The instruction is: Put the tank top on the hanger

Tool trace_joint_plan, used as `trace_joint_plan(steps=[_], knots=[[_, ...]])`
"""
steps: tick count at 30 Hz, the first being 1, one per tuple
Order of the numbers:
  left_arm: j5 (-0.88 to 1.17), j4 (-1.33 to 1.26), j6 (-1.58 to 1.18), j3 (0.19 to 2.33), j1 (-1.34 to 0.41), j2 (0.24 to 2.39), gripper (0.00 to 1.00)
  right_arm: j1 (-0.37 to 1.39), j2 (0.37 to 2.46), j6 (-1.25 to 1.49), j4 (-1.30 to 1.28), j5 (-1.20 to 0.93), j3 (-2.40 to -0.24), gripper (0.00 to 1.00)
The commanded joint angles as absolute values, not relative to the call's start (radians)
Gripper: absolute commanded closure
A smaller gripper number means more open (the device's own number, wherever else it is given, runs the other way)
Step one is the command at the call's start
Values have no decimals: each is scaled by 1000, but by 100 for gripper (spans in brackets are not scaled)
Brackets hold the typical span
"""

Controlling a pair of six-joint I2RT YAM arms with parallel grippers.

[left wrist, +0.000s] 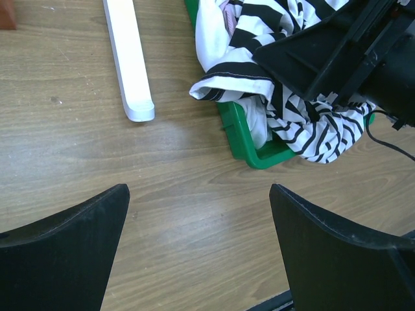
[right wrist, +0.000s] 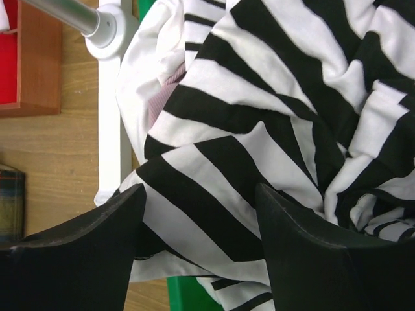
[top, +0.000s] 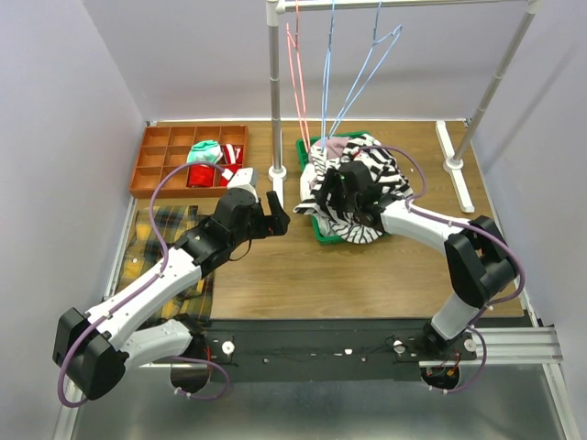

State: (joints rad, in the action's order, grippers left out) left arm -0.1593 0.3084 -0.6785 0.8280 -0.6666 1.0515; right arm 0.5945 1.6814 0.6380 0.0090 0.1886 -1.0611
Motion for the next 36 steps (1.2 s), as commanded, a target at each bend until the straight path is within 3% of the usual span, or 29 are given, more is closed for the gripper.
trace_joint_plan(steps=[1,4,7,8,11,20,27,36], knots=[[-135,287,-683,827,-660,1060,1,629,1681,661,35,179,-1040,27],[-135,282,-684,824,-661,1055,1,638,1681,663,52,189,-1014,33],[-135,276,-689,819,-660,1057,1,644,1672,664,34,212,-1011,53],[-132,275,-689,819,-660,1055,1,646,1664,664,23,224,-1008,71],[-133,273,-690,818,-660,1055,1,649,1606,666,3,247,-1003,99],[-132,288,-686,836,-655,1028,2,652,1251,667,-222,362,-1002,99],[-120,288,-684,861,-646,1019,2,652,1114,634,-374,396,-1097,99],[-123,290,-689,874,-637,1008,5,652,1058,578,-538,267,-1448,99]])
